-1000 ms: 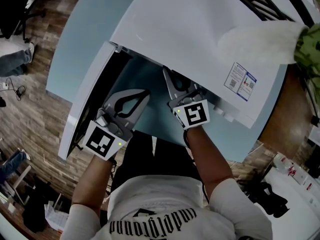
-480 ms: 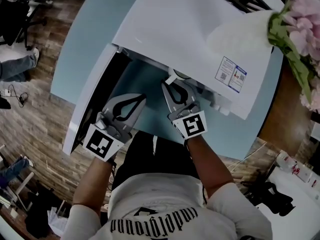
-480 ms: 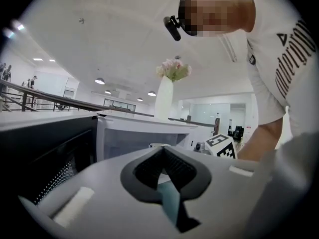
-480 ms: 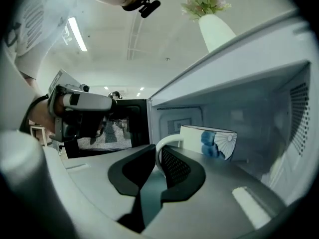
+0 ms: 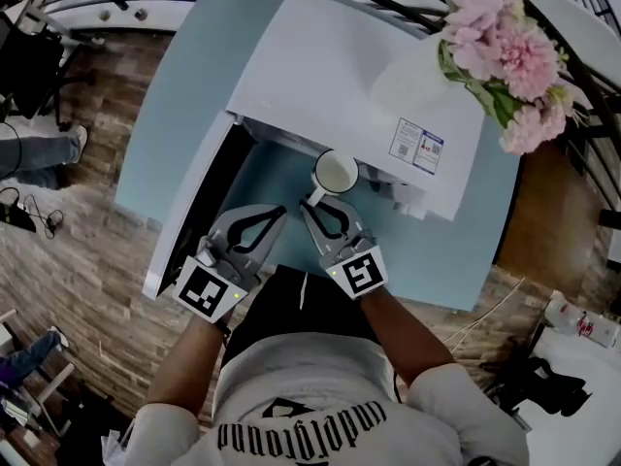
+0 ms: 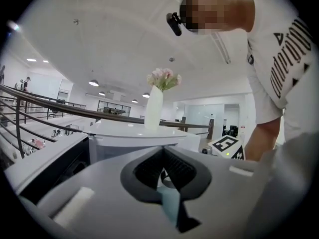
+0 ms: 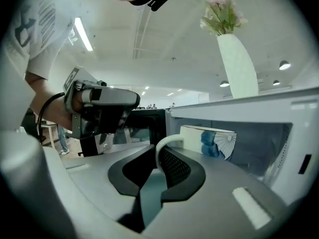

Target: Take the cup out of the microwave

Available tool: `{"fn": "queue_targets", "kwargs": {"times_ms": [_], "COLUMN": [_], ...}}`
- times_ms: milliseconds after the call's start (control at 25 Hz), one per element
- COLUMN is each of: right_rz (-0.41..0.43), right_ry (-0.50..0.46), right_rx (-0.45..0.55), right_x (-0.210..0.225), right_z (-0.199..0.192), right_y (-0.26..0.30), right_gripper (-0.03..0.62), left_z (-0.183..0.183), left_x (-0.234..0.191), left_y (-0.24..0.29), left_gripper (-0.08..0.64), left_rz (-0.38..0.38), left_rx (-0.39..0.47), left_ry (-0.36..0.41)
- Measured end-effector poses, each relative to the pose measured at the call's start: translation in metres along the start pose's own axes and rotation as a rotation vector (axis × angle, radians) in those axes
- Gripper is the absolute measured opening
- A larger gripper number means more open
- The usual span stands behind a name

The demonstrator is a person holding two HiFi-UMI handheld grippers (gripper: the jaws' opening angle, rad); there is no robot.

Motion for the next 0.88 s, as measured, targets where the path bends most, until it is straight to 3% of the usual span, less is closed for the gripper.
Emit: {"fn": "queue_targets", "kwargs": {"times_ms": [480,880], "right_rz": [0.009,-0.031], "right_ry": [-0.059,-0.108], "right_rx": [0.065,0.119], "right_x": [-0.037,-0.047], "right_z": [0.087,0.165], "right_y": [-0.039,-0.085], "right_gripper": [0.041,0.041], "left_z": [0.065,0.109], "left_x": [0.018,0.027], "left_y": [-0.036,-0.071], "left_gripper": [0.049,0.049], "left_rz": [-0.012,-0.01], "left_rx": [0.057,0.171], "left_ry": [0.006,0.053]}}
Point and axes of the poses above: the fingertips, and each gripper's own axes: y forward along the fingers, x to its right, z out of its top, the point moved 3 cm from there along -y, backward along the fingers, and after that the axes turned 8 degrees about z, right-handed, at the moved point
